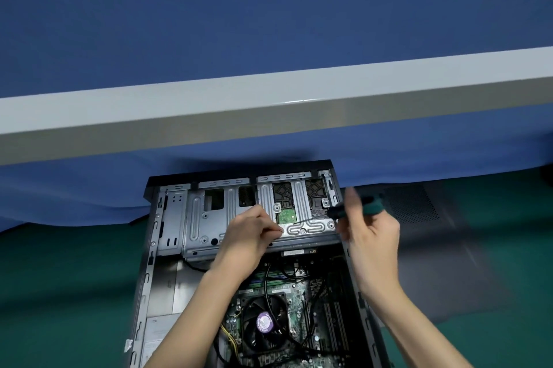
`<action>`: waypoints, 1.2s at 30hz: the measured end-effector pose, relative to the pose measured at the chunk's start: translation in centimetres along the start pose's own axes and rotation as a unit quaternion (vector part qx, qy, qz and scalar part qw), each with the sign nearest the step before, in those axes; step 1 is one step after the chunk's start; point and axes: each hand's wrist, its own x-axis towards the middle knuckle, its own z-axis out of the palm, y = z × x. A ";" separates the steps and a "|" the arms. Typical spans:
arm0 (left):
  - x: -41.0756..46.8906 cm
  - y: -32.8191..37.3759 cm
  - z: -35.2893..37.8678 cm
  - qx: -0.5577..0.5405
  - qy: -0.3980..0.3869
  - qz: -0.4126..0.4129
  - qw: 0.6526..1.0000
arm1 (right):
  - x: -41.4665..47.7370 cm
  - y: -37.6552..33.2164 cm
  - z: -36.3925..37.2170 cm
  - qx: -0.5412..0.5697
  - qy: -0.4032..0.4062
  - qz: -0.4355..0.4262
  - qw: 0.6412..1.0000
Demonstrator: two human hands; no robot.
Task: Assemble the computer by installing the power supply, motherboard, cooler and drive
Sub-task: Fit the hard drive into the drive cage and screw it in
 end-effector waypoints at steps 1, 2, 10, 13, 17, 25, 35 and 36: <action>0.0 -0.1 0.0 -0.019 -0.001 -0.011 1.000 | -0.1 0.3 0.2 -0.001 -0.015 -0.002 1.000; 0.0 -0.4 0.2 -0.025 0.006 -0.012 1.000 | -0.4 0.5 0.3 0.000 -0.024 -0.002 1.000; -0.1 -0.7 0.2 -0.055 0.013 -0.053 0.997 | -0.8 2.3 1.0 0.007 -0.063 -0.013 0.998; -0.1 0.0 0.1 -0.102 0.012 -0.073 0.992 | -0.8 2.4 1.2 0.011 -0.073 -0.014 0.997; -0.2 -0.1 0.3 -0.063 0.022 -0.045 0.997 | -0.8 2.5 1.2 0.010 -0.080 -0.010 0.997; 0.2 0.2 0.4 -0.190 0.006 -0.124 0.974 | -0.9 1.9 1.1 -0.040 -0.131 -0.045 0.990; -0.1 2.3 -1.7 -0.207 0.001 -0.045 0.977 | 0.4 -0.6 2.4 -0.240 -0.192 -0.141 0.941; -0.4 2.8 -1.8 -0.192 0.008 -0.016 0.981 | 0.5 -0.7 2.6 -0.241 -0.183 -0.134 0.944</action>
